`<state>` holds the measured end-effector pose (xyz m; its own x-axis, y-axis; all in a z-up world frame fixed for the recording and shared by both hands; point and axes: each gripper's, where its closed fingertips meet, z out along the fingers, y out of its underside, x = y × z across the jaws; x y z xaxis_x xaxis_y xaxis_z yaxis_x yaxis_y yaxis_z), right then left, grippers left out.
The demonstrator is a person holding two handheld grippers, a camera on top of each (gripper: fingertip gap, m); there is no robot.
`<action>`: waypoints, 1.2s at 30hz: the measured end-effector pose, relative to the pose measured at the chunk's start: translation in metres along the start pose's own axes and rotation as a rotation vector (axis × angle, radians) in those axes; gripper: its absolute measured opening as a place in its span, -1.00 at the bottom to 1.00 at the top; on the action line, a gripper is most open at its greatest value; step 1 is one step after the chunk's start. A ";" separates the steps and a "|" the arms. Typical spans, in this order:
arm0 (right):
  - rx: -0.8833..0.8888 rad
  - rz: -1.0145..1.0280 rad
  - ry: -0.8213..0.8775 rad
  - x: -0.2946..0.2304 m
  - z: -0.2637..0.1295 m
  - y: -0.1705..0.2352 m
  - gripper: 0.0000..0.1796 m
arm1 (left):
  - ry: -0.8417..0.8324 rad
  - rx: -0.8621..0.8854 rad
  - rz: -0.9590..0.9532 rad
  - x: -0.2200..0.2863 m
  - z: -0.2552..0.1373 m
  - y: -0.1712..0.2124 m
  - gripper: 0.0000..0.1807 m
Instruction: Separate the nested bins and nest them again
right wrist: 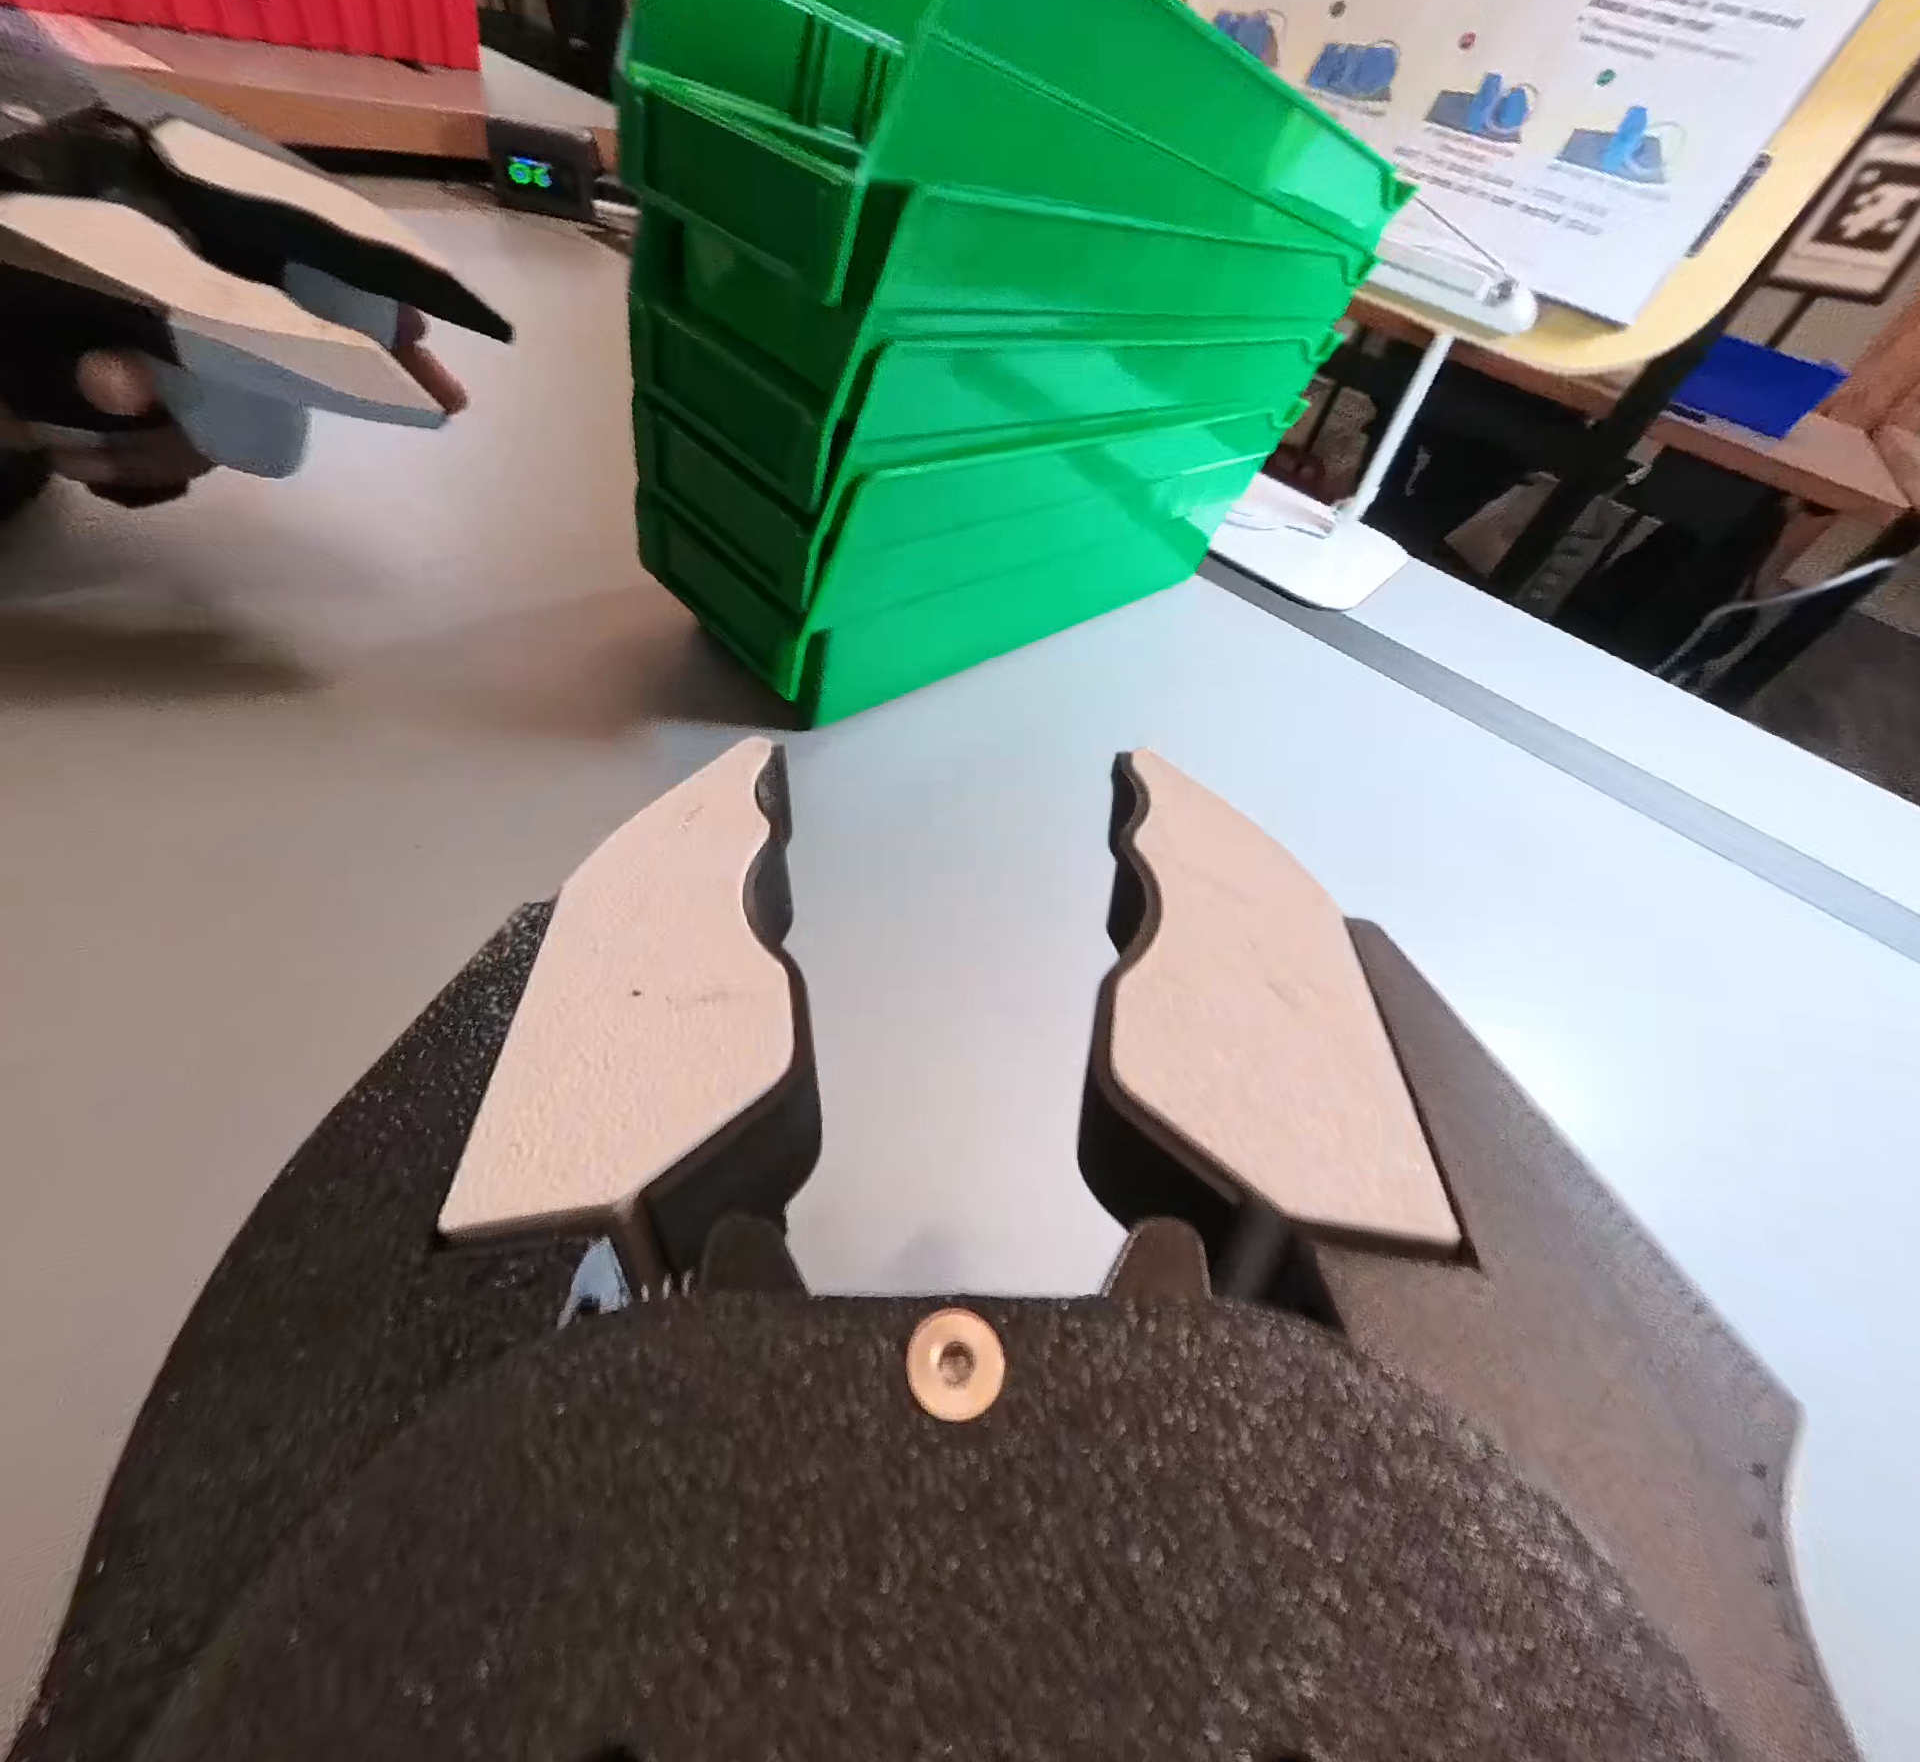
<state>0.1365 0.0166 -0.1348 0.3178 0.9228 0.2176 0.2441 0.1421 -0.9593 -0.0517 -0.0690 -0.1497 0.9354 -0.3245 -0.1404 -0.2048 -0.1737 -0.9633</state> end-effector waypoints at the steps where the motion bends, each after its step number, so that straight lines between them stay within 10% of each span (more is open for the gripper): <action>1: 0.011 0.012 0.017 0.004 0.000 0.005 -0.35 | 0.001 -0.001 -0.002 0.000 0.001 0.001 -0.46; 23: 0.051 0.110 -0.013 0.007 0.003 0.007 -0.32 | -0.001 0.016 0.053 -0.001 -0.001 -0.003 -0.53; 36: 0.020 0.047 -0.008 0.001 0.009 0.014 -0.35 | 0.060 0.020 0.312 0.021 -0.004 -0.078 -0.61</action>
<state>0.1317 0.0231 -0.1497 0.3214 0.9313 0.1712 0.2104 0.1061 -0.9718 -0.0168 -0.0657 -0.0772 0.8096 -0.4132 -0.4168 -0.4732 -0.0393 -0.8801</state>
